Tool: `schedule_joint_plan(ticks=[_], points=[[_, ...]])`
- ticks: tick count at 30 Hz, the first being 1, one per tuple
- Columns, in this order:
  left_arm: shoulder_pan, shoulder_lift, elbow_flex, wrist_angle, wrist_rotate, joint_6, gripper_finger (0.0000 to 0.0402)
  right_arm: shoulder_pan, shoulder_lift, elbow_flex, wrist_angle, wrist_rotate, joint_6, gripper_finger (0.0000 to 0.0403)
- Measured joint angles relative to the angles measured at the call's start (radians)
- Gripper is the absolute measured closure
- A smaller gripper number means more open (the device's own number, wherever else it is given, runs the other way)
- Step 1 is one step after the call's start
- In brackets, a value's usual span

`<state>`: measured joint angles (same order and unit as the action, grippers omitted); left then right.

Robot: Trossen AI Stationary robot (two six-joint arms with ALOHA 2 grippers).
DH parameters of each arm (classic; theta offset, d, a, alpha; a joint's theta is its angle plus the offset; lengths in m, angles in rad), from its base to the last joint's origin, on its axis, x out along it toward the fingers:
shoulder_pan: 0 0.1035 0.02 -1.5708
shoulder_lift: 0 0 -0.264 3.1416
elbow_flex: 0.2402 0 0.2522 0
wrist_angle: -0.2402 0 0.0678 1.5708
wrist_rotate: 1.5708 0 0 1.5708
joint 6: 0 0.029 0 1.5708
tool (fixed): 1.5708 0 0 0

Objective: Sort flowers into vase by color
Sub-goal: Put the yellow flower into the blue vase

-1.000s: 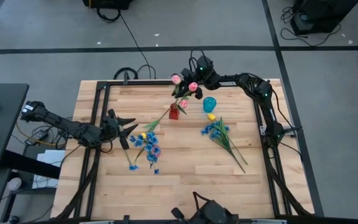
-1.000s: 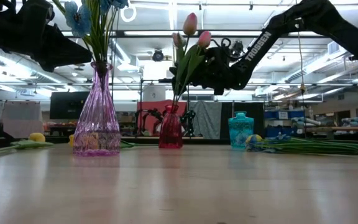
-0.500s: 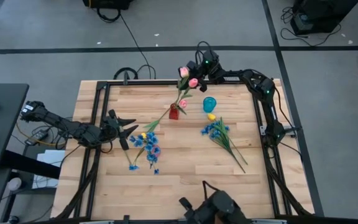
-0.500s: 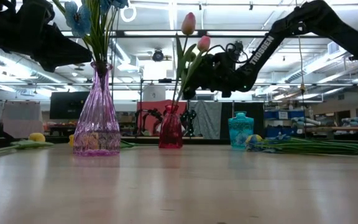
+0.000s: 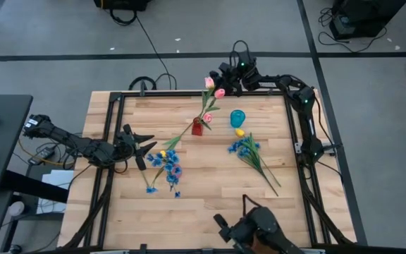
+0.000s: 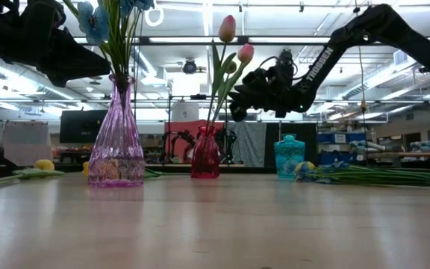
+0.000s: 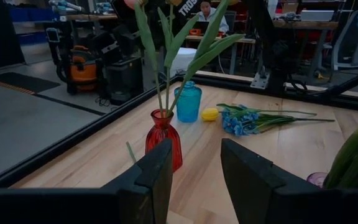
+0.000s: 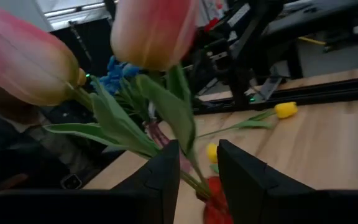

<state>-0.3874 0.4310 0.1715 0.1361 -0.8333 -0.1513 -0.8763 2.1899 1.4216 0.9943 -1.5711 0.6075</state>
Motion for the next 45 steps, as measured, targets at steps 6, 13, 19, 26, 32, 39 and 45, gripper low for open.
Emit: schedule_joint_plan(ticks=[6, 13, 19, 26, 32, 39, 45], points=[[0.0, 0.0, 0.0, 0.0, 0.0, 0.0, 0.0259, -0.062, 0.0, 0.0, 0.031, 0.015, 0.02, 0.0283], [0.0, 0.0, 0.0, 0.0, 0.0, 0.0, 0.0259, -0.152, -0.045, 0.0, 0.194, 0.233, 0.051, 0.0284], [0.0, 0.0, 0.0, 0.0, 0.0, 0.0, 0.0259, -0.2, -0.096, 0.0, 0.435, 0.502, 0.168, 0.0284], [0.0, 0.0, 0.0, 0.001, 0.0, 0.013, 0.0259, -0.122, -0.233, 0.0, 0.558, 0.514, 0.193, 0.0285], [0.0, 0.0, 0.0, 0.001, 0.0, 0.014, 0.0259, 0.018, -0.401, 0.0, 0.397, 0.462, 0.028, 0.0287], [0.0, 0.0, 0.0, 0.002, 0.0, 0.011, 0.0259, 0.22, -0.597, 0.001, -0.449, 0.602, -0.54, 0.0306], [0.0, 0.0, 0.0, 0.001, 0.0, 0.015, 0.0259, 0.444, -0.72, 0.0, -1.075, 1.2, -0.91, 0.0313]])
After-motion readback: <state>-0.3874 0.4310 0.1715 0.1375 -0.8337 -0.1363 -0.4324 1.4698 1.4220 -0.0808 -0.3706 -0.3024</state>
